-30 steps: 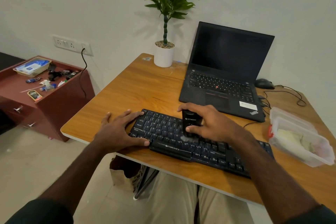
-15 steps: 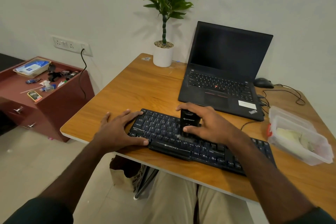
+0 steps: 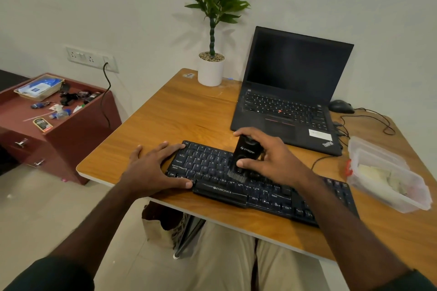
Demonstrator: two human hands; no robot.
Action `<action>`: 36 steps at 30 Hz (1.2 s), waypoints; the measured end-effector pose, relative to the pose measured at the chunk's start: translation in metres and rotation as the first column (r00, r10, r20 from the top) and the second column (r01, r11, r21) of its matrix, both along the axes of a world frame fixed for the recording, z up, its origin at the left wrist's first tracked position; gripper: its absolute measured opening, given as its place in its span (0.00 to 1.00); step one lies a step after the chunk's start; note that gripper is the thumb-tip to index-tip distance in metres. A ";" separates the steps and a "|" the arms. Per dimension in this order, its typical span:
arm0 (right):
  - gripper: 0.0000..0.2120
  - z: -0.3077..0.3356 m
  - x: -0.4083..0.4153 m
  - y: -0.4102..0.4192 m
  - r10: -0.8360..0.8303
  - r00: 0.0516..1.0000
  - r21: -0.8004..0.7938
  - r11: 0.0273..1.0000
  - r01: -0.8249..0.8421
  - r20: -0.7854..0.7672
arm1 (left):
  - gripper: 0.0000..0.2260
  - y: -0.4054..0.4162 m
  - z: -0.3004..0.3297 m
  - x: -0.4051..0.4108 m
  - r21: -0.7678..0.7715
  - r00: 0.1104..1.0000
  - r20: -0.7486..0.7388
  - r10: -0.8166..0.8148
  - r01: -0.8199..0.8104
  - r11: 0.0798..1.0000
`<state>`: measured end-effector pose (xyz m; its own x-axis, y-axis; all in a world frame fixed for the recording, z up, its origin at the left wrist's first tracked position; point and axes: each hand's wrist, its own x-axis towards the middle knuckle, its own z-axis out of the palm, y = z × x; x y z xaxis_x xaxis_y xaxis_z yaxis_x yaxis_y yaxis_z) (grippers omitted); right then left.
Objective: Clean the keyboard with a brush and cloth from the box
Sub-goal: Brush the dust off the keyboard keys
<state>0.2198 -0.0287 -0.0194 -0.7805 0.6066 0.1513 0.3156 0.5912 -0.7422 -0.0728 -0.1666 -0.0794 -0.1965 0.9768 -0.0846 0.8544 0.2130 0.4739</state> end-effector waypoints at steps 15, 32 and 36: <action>0.27 0.016 0.038 0.014 -0.016 0.997 -0.034 0.999 0.019 0.074 | 0.54 0.000 -0.004 -0.001 0.016 1.000 -0.006 0.004 -0.003 1.000; 0.29 0.014 0.059 0.010 -0.034 0.982 0.028 0.999 0.030 0.188 | 0.54 0.000 -0.001 0.002 0.005 1.000 -0.008 0.004 -0.004 1.000; 0.29 0.004 0.038 -0.010 -0.048 0.996 0.099 0.994 0.040 0.079 | 0.47 -0.001 -0.001 0.000 0.041 1.000 0.030 0.007 -0.008 0.999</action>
